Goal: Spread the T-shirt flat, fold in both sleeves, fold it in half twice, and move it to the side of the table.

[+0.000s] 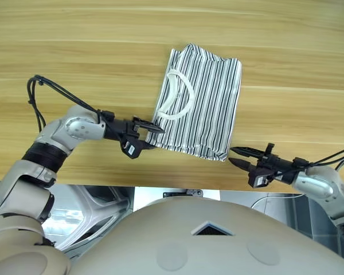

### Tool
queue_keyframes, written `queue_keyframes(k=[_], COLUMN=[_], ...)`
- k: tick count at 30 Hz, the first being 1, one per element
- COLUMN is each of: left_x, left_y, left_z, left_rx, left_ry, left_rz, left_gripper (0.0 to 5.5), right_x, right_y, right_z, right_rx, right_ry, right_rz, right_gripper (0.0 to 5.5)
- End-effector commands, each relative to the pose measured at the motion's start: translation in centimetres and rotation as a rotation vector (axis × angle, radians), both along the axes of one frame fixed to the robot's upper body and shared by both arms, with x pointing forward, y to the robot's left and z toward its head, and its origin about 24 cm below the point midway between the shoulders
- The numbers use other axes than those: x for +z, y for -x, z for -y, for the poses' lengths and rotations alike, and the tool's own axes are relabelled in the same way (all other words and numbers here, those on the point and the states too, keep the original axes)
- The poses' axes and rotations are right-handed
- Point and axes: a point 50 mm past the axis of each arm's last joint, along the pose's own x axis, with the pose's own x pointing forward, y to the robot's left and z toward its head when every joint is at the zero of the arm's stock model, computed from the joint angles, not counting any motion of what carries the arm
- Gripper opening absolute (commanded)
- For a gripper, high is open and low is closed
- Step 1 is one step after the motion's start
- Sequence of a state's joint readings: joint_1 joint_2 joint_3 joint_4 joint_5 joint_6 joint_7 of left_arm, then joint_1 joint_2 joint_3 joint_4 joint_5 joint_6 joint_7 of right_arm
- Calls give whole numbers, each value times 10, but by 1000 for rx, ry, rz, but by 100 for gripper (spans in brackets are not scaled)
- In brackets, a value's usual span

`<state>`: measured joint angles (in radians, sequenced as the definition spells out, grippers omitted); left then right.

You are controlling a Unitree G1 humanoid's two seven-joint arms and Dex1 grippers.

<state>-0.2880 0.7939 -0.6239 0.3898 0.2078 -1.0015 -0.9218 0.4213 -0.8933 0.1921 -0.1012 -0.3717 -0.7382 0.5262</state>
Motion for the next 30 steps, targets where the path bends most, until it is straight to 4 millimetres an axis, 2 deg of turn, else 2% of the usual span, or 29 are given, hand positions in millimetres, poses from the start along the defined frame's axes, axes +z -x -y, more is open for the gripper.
queue_keyframes(k=[1,6,13,23,30], left_x=[-32,-35,-41,-46,-48], left_y=[17,12,8,5,6], left_z=[-9,-7,-4,-5,-3], left_rx=[-20,13,47,70,67], left_ry=[-174,-158,-133,-123,-103], left_rz=[-123,-118,-117,-122,-124], left_gripper=[206,115,8,6,6], right_x=[-1,-5,-5,-9,-19], right_y=[-5,-10,-17,-31,-42], right_z=[-16,-22,-19,-4,-7], right_rx=[62,74,50,-35,-84], right_ry=[-28,-46,-45,-13,-36], right_rz=[-4,0,20,45,47], right_gripper=[177,177,177,177,177])
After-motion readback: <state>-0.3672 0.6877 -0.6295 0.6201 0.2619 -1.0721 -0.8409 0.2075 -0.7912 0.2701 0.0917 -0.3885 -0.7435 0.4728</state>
